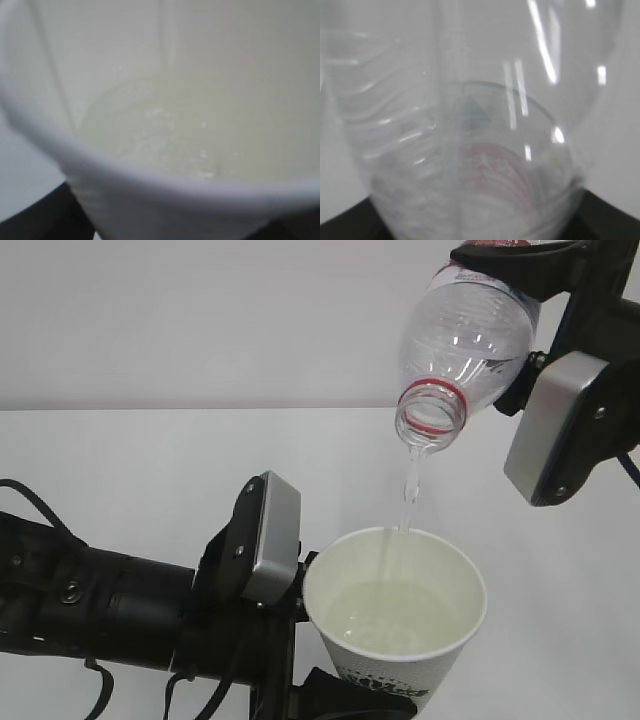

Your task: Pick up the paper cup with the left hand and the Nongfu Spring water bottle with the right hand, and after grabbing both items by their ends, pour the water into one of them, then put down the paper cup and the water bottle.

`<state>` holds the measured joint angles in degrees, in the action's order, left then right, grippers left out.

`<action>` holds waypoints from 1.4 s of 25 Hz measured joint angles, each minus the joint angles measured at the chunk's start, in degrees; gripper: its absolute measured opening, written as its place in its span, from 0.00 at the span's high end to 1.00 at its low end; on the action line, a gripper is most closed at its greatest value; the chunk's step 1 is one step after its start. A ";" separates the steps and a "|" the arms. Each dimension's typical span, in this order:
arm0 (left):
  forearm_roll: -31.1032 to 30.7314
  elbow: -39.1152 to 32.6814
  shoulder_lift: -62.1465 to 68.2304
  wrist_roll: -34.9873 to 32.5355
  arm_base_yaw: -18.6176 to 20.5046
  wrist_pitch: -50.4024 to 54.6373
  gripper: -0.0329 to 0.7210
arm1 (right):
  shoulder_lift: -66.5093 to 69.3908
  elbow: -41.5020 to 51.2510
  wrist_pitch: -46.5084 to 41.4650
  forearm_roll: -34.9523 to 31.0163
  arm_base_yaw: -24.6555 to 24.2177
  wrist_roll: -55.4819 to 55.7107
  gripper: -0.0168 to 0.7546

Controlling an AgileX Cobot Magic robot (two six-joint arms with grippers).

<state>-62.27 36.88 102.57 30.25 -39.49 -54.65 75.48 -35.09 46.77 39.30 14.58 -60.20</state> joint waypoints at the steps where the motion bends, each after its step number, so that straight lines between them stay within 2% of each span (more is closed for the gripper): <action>1: 0.00 0.00 0.00 0.00 0.00 0.00 0.25 | 0.00 0.00 0.00 0.00 0.00 0.00 0.38; 35: 0.00 0.00 0.00 0.00 0.00 0.08 0.25 | 0.00 0.00 0.09 -0.88 0.00 -1.28 0.38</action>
<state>-62.27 36.88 102.57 30.25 -39.49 -54.58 75.48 -35.09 46.85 38.42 14.58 -61.48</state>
